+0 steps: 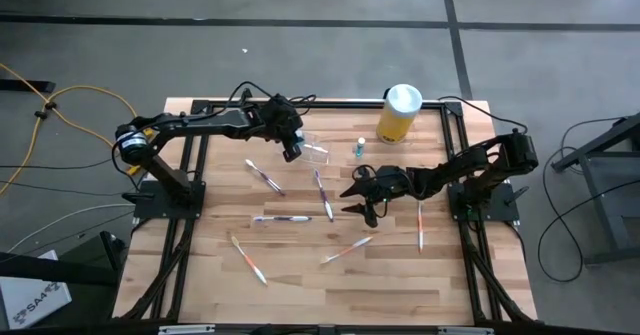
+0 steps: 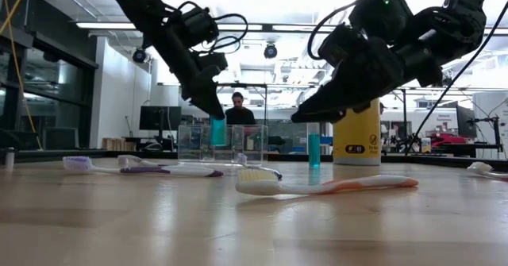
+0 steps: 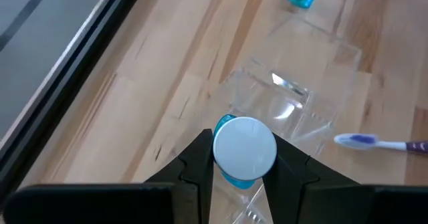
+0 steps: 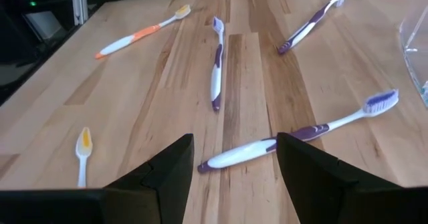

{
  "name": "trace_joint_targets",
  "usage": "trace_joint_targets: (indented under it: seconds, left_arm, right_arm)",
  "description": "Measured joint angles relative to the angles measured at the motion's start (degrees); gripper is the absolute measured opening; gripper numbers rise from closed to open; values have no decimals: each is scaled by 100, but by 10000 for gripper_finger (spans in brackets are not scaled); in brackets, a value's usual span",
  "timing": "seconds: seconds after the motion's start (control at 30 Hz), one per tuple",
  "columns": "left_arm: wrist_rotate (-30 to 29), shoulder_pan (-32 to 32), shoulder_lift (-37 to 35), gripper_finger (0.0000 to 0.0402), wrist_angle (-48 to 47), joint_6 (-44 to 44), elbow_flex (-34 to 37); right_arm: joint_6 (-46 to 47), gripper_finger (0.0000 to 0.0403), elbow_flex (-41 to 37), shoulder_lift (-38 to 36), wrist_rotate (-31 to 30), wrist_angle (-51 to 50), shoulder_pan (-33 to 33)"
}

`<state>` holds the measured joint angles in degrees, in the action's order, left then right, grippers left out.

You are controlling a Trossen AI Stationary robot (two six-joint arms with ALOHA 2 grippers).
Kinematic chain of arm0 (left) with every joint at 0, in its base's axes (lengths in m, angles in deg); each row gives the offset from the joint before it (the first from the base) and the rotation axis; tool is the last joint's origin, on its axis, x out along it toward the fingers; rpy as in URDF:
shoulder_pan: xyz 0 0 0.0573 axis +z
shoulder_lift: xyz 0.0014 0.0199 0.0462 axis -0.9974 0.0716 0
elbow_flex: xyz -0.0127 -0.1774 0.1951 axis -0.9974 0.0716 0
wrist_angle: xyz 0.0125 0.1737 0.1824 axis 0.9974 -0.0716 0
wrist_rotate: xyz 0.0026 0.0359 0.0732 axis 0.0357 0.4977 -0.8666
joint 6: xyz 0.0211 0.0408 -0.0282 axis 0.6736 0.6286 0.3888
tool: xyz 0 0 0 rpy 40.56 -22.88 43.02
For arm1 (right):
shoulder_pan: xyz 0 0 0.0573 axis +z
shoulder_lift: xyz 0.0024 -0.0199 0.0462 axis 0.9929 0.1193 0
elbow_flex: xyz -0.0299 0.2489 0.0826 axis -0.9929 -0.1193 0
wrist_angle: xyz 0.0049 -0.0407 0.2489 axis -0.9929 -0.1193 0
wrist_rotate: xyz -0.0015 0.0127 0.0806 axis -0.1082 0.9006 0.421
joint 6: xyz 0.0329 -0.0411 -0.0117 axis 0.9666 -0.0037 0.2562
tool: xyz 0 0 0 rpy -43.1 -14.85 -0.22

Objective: Pick & Place toothbrushing station
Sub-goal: Put the bottom blue mouthwash into the transparent organizer

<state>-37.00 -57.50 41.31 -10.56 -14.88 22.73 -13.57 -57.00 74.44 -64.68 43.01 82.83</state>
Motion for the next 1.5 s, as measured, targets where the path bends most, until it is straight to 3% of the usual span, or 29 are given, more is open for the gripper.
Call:
trace_joint_targets:
  seconds: [0.47,1.5]
  left_arm:
    - [112,16,448,98,136,3,-4]
    - [-23,-14,461,129,199,-182,-4]
  right_arm:
    - [24,205,0,0,0,76,118]
    - [46,205,0,0,24,59,125]
